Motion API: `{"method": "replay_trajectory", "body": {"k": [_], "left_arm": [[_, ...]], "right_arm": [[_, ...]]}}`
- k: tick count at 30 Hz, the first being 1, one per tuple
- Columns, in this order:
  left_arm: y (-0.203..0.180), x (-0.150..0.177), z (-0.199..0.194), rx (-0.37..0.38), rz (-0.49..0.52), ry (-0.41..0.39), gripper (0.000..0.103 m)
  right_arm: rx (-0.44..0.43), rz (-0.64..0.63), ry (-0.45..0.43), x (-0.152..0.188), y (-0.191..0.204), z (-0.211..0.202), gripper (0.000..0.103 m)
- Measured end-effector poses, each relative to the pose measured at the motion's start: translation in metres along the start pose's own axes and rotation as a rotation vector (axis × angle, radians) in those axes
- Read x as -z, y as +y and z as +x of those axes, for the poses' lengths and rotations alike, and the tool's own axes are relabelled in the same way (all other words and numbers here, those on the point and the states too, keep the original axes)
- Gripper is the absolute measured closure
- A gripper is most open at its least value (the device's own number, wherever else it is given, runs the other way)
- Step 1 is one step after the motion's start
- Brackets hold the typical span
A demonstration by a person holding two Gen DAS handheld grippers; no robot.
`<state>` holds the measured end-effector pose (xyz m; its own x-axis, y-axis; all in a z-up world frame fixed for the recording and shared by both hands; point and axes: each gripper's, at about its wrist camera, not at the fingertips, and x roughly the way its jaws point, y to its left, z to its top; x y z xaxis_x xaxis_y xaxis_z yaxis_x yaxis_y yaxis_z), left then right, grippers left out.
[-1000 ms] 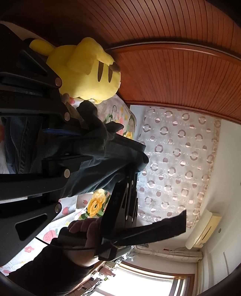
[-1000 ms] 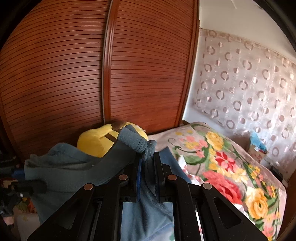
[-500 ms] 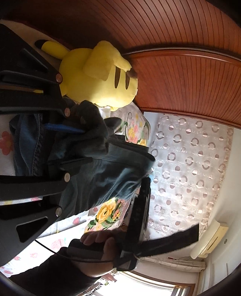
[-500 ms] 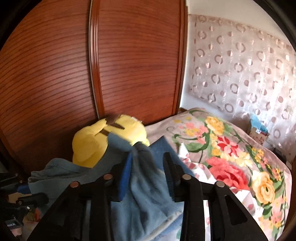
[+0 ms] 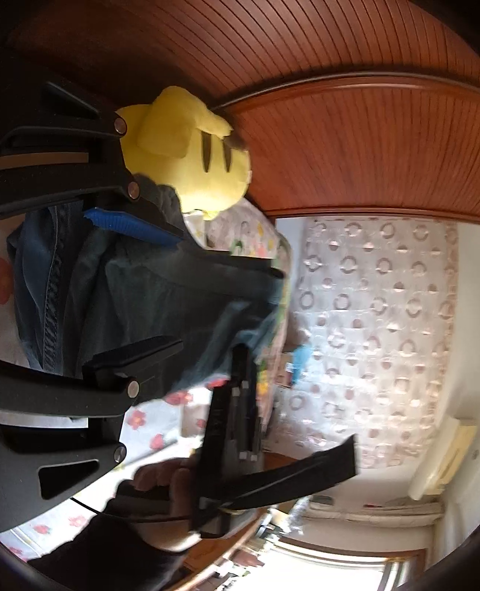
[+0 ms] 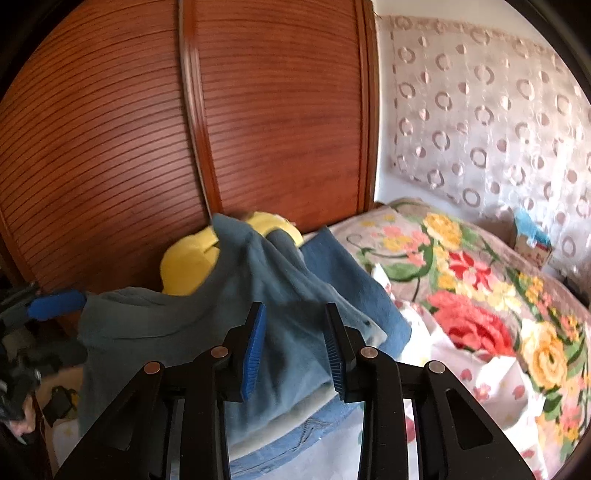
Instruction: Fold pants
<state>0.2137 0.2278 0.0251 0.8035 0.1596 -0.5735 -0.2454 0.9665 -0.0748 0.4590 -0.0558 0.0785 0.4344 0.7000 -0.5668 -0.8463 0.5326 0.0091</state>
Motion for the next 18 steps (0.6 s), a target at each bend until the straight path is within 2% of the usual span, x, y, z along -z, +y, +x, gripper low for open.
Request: {"method": "replay_trajectory", "body": {"k": [4,9,18], "left_arm": [[0.008,0.012,0.017,-0.071,-0.012,0.056,0.05],[0.016,0.017,0.017,-0.076,-0.031,0.069,0.05],[0.008,0.017,-0.004,-0.074,-0.02,0.045,0.05]], "right_arm": [[0.022,0.087,0.045,-0.007,-0.019,0.023,0.073],[0.021,0.116,0.037,-0.014,-0.024,0.032,0.073],[0.04,0.085,-0.025,0.001,0.001,-0.011,0.073]]}}
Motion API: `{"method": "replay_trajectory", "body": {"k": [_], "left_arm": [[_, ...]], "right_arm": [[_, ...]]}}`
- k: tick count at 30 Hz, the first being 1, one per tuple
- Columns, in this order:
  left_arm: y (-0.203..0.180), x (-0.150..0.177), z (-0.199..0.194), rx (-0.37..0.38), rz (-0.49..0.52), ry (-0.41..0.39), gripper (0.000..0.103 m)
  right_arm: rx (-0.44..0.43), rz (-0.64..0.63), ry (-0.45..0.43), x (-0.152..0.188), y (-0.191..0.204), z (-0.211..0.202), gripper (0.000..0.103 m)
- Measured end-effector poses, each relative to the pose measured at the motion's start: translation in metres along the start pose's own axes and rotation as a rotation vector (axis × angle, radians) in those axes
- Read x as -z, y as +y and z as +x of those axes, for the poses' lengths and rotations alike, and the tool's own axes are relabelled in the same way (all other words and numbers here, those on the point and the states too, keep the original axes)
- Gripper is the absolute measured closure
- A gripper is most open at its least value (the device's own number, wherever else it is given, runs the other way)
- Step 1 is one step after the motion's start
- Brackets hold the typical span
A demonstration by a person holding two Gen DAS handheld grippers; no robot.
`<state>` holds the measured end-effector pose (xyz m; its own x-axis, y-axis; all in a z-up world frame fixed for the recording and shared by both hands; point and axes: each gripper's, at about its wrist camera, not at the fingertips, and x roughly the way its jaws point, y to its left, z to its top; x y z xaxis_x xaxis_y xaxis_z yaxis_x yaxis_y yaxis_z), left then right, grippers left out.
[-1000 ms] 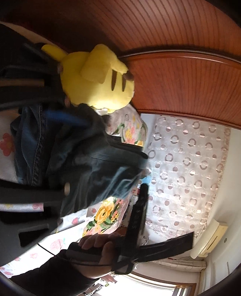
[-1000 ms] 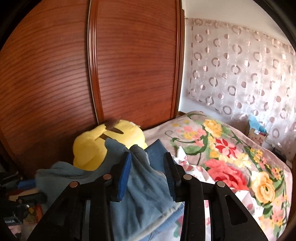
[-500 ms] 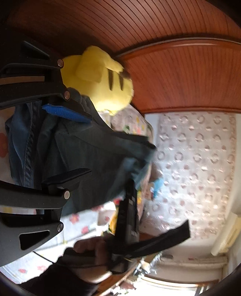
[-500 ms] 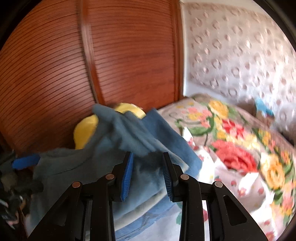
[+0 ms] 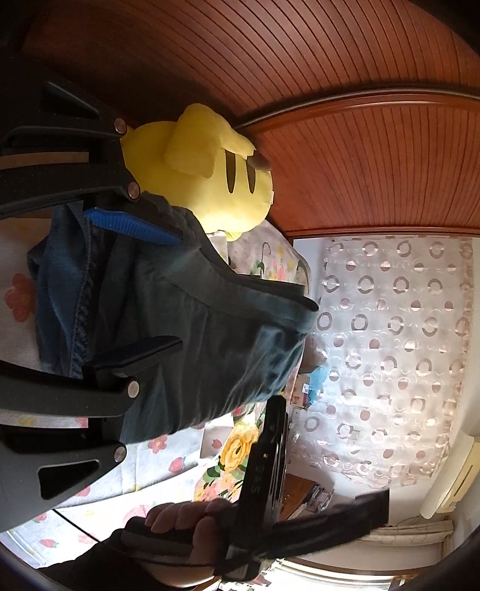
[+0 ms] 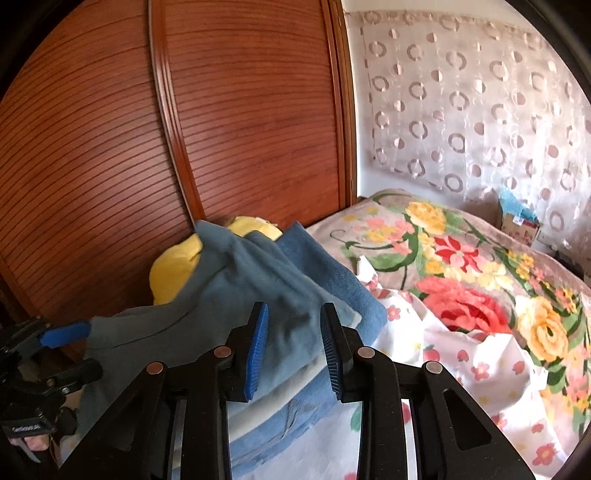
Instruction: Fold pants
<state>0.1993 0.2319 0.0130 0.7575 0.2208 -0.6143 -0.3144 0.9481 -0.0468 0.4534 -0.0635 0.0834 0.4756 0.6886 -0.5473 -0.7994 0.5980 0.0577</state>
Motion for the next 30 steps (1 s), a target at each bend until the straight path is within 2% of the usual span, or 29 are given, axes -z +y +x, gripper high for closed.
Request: {"method": "replay_trajectory", "body": {"k": [9,10,12,17,19,24,30], "left_arm": [[0.001,0.009,-0.026,-0.009,0.011,-0.021,0.05],[0.001,0.01,-0.03,-0.012,0.017,-0.025,0.048],[0.002,0.01,-0.037,-0.006,0.015,-0.039,0.026],[0.0,0.014,-0.053,0.004,0.039,-0.058,0.024],[-0.002,0.015,-0.058,-0.012,0.052,-0.068,0.016],[-0.002,0.019,-0.071,-0.014,0.061,-0.083,0.015],[-0.006,0.026,-0.083,0.03,0.07,-0.089,0.015]], "right_arm": [[-0.007,-0.01,-0.034,0.027,0.028,-0.045,0.073],[-0.009,-0.009,-0.035,0.03,0.03,-0.049,0.073],[-0.009,-0.011,-0.038,0.036,0.035,-0.057,0.073],[-0.007,-0.018,-0.047,0.045,0.046,-0.075,0.073],[-0.006,-0.018,-0.05,0.048,0.05,-0.083,0.073],[0.002,-0.013,-0.067,0.055,0.06,-0.102,0.073],[0.024,-0.006,-0.077,0.066,0.07,-0.118,0.073]]}}
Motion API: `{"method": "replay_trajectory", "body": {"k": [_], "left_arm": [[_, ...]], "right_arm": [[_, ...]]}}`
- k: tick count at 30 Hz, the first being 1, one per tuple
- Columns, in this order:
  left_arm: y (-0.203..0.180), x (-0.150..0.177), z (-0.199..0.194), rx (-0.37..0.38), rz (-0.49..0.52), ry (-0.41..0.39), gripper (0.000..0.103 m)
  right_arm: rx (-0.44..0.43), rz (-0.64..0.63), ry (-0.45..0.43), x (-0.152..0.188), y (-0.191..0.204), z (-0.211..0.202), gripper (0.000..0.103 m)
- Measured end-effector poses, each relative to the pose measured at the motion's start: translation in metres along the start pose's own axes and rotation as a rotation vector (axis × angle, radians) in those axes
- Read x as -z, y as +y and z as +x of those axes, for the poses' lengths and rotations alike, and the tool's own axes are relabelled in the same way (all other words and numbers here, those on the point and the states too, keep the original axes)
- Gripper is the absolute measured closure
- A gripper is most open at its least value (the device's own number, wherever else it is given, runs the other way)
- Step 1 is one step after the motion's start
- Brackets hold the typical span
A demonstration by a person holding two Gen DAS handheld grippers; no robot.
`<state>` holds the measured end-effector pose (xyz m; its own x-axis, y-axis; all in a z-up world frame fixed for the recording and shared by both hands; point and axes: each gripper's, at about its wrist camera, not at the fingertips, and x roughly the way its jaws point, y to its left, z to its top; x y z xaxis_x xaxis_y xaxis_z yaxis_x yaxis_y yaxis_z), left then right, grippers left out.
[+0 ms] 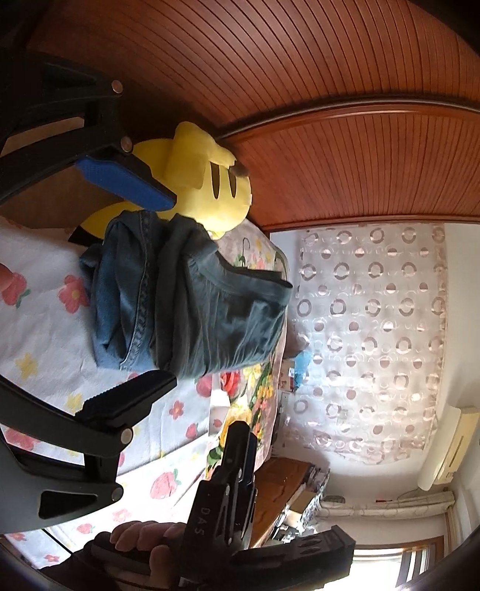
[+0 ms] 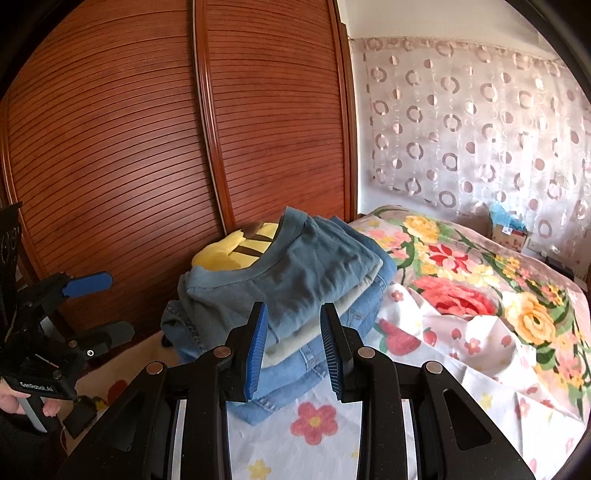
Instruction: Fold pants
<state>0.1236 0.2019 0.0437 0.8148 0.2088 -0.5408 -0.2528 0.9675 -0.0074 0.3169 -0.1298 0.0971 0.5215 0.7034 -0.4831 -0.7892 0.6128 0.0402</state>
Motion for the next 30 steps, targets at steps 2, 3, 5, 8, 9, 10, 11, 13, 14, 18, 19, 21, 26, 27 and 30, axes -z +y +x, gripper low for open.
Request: {"method": "replay_trajectory", "body": {"k": [2,3,5,8,9,10,11,13,14,18,19,21,26,27,30], "left_arm": [[-0.002,0.002,-0.003,0.008,0.002,0.002,0.015],[-0.004,0.002,-0.003,0.009,0.004,0.003,0.015],[-0.007,0.004,-0.004,0.003,0.01,0.008,0.015],[-0.011,0.008,-0.006,0.004,0.017,0.011,0.015],[-0.011,0.009,-0.006,0.005,0.015,0.012,0.015],[-0.011,0.01,-0.007,0.011,0.013,0.013,0.015],[-0.012,0.011,-0.008,0.027,0.014,0.013,0.015],[-0.014,0.012,-0.009,0.038,0.015,0.013,0.015],[-0.015,0.013,-0.01,0.037,0.016,0.013,0.015],[-0.019,0.015,-0.01,0.031,0.025,0.015,0.015],[-0.021,0.015,-0.01,0.032,0.027,0.015,0.015],[-0.024,0.017,-0.01,0.038,0.031,0.017,0.015],[-0.035,0.02,-0.009,0.049,0.047,0.025,0.015],[-0.037,0.022,-0.008,0.057,0.049,0.028,0.015],[-0.046,0.026,-0.007,0.071,0.063,0.04,0.015]], "right_arm": [[0.007,0.003,-0.001,0.004,0.002,-0.005,0.069],[0.012,0.004,-0.001,0.007,0.003,-0.009,0.068],[0.023,0.006,0.0,0.01,0.005,-0.011,0.066],[0.037,0.016,0.001,0.015,0.009,-0.017,0.061],[0.04,0.018,0.002,0.017,0.009,-0.019,0.06],[0.043,0.019,0.002,0.018,0.01,-0.02,0.058],[0.048,0.021,0.002,0.018,0.01,-0.022,0.055],[0.056,0.029,0.001,0.02,0.01,-0.024,0.052],[0.056,0.034,-0.001,0.022,0.01,-0.026,0.05],[0.072,0.047,-0.001,0.026,0.01,-0.029,0.041],[0.084,0.052,0.002,0.027,0.009,-0.029,0.038],[0.096,0.062,0.007,0.03,0.009,-0.03,0.036],[0.133,0.089,-0.002,0.041,0.008,-0.043,0.031],[0.138,0.096,-0.003,0.043,0.007,-0.046,0.031],[0.159,0.12,-0.003,0.05,0.004,-0.055,0.03]]}}
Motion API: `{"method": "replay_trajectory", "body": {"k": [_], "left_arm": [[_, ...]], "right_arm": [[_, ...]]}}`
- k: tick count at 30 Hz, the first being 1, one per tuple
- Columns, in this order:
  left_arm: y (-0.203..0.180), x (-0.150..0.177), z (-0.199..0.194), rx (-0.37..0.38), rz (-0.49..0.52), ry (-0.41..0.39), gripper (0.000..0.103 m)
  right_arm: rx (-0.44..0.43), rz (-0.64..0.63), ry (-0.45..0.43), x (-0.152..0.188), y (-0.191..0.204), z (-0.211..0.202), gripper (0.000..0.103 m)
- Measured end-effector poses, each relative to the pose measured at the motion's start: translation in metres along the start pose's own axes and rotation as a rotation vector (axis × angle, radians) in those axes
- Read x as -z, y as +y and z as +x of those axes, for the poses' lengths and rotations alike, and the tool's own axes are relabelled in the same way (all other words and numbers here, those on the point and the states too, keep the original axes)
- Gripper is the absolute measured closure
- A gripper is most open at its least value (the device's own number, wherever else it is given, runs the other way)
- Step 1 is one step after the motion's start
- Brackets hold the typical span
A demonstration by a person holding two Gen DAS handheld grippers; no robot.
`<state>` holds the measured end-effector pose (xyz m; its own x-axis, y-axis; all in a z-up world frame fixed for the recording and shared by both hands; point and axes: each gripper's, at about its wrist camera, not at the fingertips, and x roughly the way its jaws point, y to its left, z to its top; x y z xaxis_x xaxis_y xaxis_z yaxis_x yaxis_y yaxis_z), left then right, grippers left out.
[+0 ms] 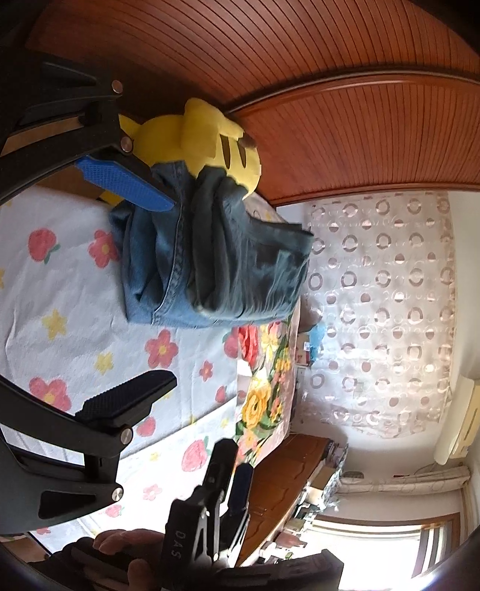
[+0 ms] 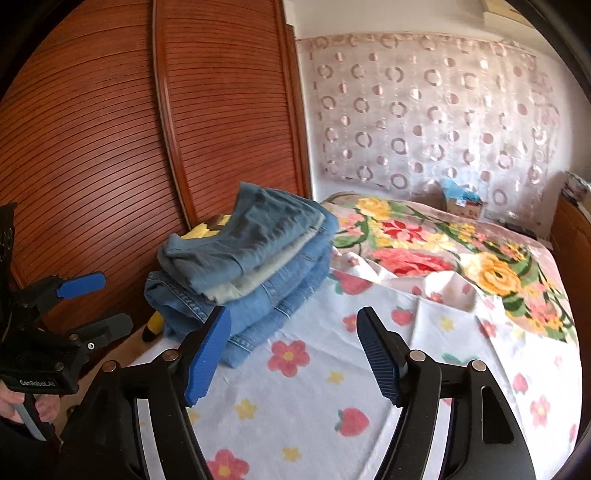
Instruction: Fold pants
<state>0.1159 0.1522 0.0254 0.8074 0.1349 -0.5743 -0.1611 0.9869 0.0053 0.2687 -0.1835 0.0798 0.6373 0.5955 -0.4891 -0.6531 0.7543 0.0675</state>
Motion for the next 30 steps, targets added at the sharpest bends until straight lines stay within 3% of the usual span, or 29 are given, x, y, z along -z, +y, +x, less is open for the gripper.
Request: {"method": "replay_trajectory", "body": {"k": [19,30], "left_arm": [[-0.079,0.014,-0.019,0.149,0.067,0.011,0.015],[-0.127,0.017,-0.033,0.21,0.11,0.002,0.015]], "right_arm": [[0.184,0.083,-0.011,0.057,0.002,-0.088,0.029],[0.302,0.142,-0.047,0.072,0.015,-0.14,0.029]]}}
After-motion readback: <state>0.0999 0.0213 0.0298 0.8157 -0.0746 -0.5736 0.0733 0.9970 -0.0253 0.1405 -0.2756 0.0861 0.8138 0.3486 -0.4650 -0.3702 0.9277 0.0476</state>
